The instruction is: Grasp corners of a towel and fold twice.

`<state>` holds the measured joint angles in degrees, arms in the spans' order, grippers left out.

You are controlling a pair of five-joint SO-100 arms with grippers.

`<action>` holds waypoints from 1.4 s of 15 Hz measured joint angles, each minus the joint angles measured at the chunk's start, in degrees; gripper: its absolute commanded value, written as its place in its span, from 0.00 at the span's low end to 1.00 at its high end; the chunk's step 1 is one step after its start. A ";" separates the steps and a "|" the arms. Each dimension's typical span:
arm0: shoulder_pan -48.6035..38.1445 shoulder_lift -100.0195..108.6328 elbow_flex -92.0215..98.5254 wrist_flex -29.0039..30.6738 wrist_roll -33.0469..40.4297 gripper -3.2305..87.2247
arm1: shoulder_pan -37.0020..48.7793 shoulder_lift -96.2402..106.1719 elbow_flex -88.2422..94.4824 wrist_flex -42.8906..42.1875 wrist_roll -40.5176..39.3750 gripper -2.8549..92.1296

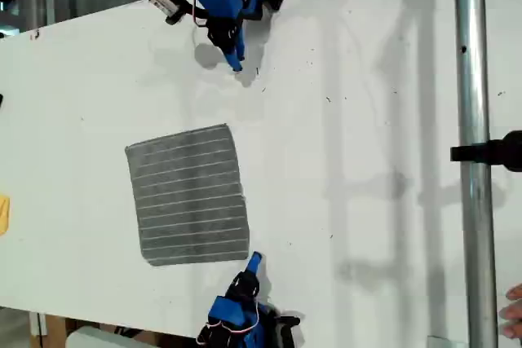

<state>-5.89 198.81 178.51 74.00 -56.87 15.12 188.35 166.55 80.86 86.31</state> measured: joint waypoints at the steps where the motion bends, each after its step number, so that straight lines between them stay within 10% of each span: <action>1: 0.09 0.00 0.00 0.00 -0.53 0.00 | 0.00 0.00 0.00 0.00 0.00 0.16; 4: 0.44 0.00 0.00 0.00 -30.32 0.00 | 0.00 0.00 0.00 0.00 0.00 0.16; 6: 1.23 0.00 0.00 0.00 -36.30 0.00 | 0.00 0.00 0.00 0.00 0.00 0.16; 21: 2.11 0.00 0.00 -1.23 -32.78 0.00 | -0.79 0.00 0.00 -0.18 0.00 0.04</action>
<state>-3.78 198.81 178.51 72.77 -89.65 14.33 188.35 166.55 80.68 86.31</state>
